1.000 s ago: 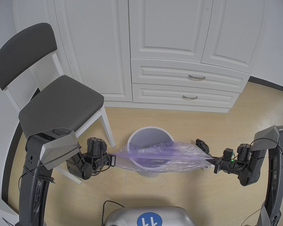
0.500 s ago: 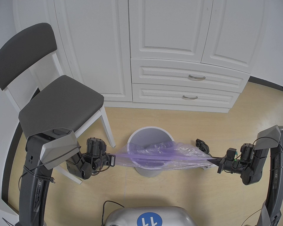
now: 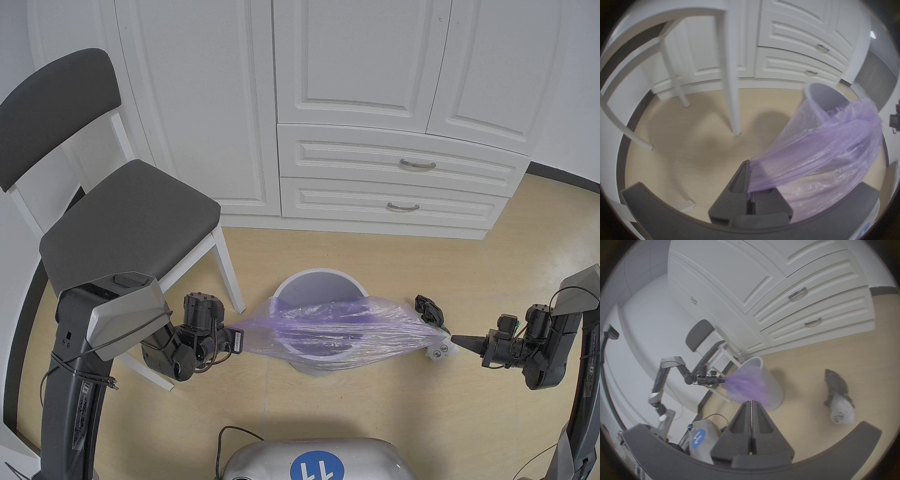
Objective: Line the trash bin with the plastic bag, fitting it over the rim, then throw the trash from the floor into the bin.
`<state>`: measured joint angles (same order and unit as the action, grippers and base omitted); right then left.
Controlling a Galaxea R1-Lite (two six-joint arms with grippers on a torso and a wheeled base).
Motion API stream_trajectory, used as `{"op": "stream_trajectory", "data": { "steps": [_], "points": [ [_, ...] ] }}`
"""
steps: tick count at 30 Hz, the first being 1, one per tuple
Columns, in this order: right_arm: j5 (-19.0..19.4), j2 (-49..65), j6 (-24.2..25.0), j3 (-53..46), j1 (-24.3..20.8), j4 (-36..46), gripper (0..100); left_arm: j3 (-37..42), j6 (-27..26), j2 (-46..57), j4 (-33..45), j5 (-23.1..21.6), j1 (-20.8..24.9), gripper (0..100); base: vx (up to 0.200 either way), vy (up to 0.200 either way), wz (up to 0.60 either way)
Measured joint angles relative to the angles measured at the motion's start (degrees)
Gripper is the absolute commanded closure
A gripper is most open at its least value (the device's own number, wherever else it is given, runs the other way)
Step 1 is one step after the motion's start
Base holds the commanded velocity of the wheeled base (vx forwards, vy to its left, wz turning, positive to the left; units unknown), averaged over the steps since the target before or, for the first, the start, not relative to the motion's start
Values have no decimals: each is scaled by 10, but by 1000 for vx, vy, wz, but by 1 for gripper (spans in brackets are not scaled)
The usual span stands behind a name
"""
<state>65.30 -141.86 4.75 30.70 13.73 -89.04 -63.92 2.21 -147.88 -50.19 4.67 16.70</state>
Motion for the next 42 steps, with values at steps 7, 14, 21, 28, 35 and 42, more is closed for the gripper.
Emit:
{"op": "stream_trajectory", "data": {
  "steps": [7,14,21,28,35,42],
  "points": [
    [6,0,3,4,8,0,100,-1,1,-2,-2,-2,0,100,0,0,0],
    [-16,30,-1,-6,-15,1,100,2,3,2,-8,-3,3,100,0,0,0],
    [-175,77,-8,-26,-78,1,100,15,22,19,-14,-4,18,100,0,0,0],
    [-383,114,-36,-35,-181,1,100,29,38,42,-34,-4,34,100,0,0,0],
    [-564,133,-79,-34,-301,1,100,37,47,56,-65,-5,43,100,0,0,0],
    [-691,108,-99,-6,-407,1,100,41,49,62,-90,-5,47,100,0,0,0]
  ]
}}
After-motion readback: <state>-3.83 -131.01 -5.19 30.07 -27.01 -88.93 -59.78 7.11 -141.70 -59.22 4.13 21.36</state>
